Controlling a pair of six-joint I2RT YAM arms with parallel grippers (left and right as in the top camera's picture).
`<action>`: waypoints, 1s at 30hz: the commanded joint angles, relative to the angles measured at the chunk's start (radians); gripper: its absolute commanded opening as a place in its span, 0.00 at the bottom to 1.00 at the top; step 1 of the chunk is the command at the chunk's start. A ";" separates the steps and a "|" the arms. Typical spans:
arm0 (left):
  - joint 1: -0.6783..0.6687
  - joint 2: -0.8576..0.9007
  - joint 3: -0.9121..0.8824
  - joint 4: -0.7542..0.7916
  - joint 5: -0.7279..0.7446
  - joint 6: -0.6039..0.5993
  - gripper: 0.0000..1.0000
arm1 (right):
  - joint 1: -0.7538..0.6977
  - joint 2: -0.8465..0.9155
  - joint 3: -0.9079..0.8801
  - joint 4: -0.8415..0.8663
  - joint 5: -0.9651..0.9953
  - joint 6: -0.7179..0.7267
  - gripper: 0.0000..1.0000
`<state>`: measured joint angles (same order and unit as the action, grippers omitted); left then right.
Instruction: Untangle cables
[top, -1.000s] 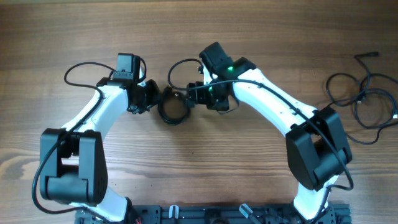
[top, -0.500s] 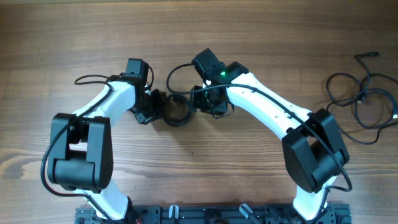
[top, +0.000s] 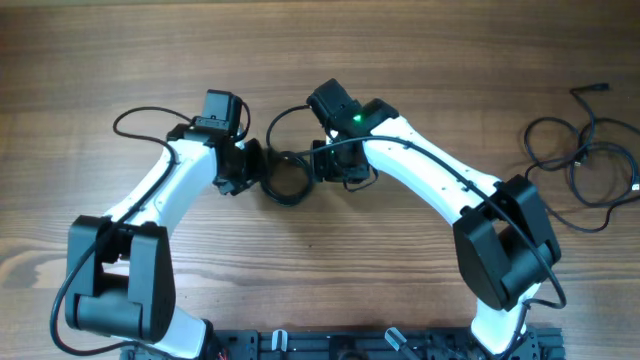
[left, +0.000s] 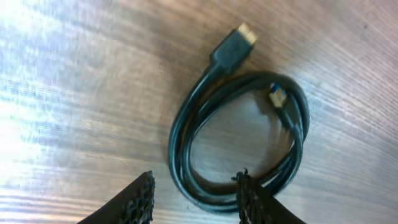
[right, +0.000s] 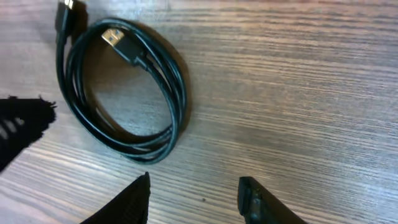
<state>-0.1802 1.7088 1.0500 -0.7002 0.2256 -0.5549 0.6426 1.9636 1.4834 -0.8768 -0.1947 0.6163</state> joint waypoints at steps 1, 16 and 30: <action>-0.032 0.031 -0.012 0.048 -0.071 0.027 0.46 | 0.033 0.006 -0.006 0.035 0.034 0.103 0.48; -0.040 0.120 -0.020 -0.023 -0.089 -0.015 0.20 | 0.076 0.186 -0.006 0.204 0.069 0.127 0.22; -0.040 0.120 -0.020 0.004 -0.089 -0.014 0.09 | -0.085 0.018 0.007 0.096 -0.331 -0.248 0.04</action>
<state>-0.2264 1.8156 1.0378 -0.6907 0.1852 -0.5640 0.6083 2.0148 1.4857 -0.7521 -0.4271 0.4908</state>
